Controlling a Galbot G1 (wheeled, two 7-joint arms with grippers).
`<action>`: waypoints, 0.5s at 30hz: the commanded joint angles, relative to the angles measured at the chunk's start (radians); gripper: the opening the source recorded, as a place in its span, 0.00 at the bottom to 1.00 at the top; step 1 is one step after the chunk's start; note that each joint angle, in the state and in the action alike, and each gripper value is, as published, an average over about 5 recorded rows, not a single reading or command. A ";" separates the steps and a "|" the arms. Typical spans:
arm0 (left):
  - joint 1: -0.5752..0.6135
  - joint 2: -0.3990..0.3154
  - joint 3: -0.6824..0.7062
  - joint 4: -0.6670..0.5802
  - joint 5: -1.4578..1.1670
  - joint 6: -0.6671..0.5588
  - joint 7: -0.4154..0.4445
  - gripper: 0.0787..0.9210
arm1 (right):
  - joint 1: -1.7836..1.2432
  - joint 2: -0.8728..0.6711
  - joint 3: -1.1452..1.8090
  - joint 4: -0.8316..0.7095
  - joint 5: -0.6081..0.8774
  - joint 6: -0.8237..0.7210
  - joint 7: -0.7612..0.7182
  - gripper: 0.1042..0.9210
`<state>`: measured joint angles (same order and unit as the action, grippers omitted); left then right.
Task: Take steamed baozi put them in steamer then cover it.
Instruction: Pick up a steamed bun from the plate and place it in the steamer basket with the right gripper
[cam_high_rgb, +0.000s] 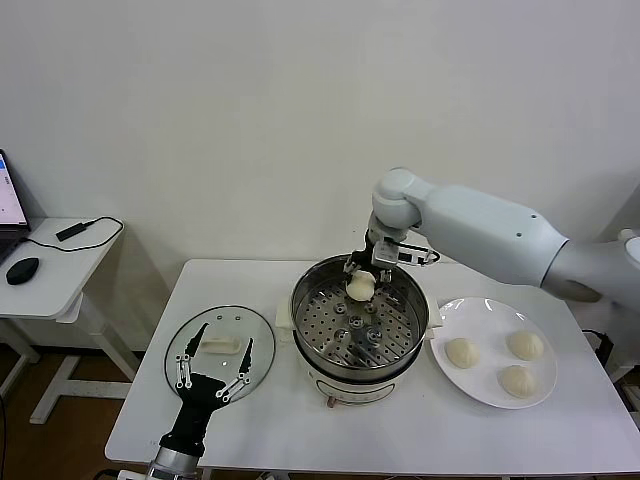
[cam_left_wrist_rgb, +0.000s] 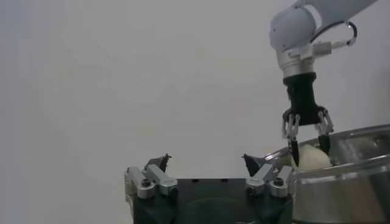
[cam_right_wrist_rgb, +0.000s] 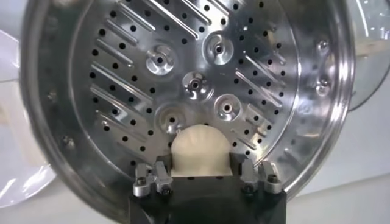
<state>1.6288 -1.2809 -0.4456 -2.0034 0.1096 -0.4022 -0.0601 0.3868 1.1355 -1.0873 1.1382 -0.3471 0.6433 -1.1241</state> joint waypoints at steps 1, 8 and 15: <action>0.000 -0.001 -0.001 -0.002 0.000 0.000 -0.001 0.88 | -0.031 0.048 0.010 -0.050 -0.055 0.014 0.012 0.67; 0.000 0.000 -0.009 -0.003 -0.001 -0.002 -0.001 0.88 | -0.030 0.048 0.007 -0.050 -0.055 0.020 0.034 0.73; -0.001 0.001 -0.012 -0.003 -0.003 -0.002 -0.001 0.88 | 0.020 -0.039 0.024 0.061 0.095 -0.054 -0.035 0.87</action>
<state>1.6283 -1.2807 -0.4566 -2.0078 0.1076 -0.4044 -0.0616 0.3837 1.1426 -1.0746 1.1352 -0.3464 0.6350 -1.1170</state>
